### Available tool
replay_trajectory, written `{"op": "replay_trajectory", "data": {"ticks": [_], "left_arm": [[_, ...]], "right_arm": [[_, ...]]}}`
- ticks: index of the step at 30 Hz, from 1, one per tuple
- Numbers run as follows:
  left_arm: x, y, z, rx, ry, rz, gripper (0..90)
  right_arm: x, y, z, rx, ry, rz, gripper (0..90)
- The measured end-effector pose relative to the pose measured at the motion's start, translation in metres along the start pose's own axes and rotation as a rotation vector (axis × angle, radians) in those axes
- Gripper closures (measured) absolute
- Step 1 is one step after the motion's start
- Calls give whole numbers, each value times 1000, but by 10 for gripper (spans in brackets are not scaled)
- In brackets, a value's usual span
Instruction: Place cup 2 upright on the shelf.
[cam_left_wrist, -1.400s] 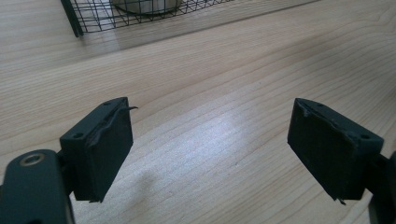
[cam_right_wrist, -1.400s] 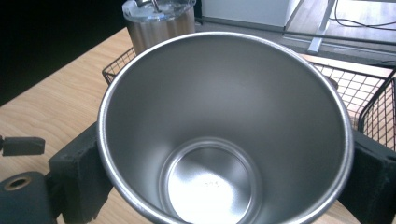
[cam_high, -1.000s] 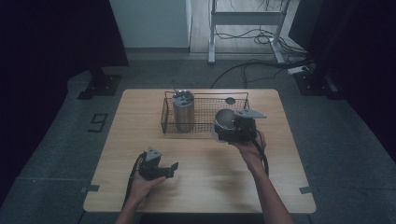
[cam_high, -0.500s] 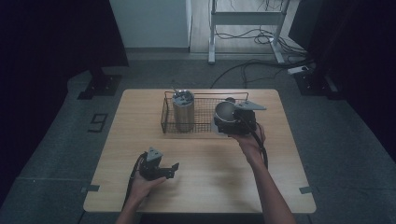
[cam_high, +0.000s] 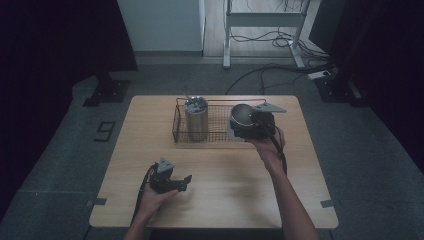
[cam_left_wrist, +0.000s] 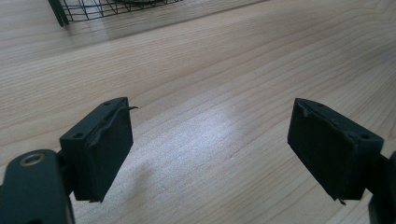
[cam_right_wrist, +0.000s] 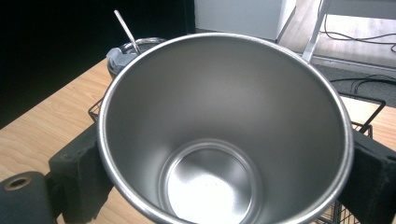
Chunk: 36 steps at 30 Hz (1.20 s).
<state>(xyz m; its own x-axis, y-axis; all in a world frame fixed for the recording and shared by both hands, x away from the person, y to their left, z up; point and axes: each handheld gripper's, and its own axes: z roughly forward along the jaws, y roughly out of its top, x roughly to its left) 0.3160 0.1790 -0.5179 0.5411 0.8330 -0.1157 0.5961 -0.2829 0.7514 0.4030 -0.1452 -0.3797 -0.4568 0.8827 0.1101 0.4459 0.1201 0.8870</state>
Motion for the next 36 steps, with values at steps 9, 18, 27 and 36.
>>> {"op": "replay_trajectory", "data": {"ticks": [9, 18, 27, 36], "left_arm": [[-1, 0, 1, 5, -1, 3, 144], [-1, -1, 2, 9, -5, 9, 144], [-2, -1, 3, 16, -8, 11, 144], [-3, -2, 5, 22, -10, 19, 144]], "right_arm": [[-8, 6, 6, 8, -8, 11, 71], [-17, 12, 14, 15, -22, 9, 70], [-28, 20, 29, 44, -45, 19, 70], [-36, 23, 40, 58, -67, 24, 70]]}}
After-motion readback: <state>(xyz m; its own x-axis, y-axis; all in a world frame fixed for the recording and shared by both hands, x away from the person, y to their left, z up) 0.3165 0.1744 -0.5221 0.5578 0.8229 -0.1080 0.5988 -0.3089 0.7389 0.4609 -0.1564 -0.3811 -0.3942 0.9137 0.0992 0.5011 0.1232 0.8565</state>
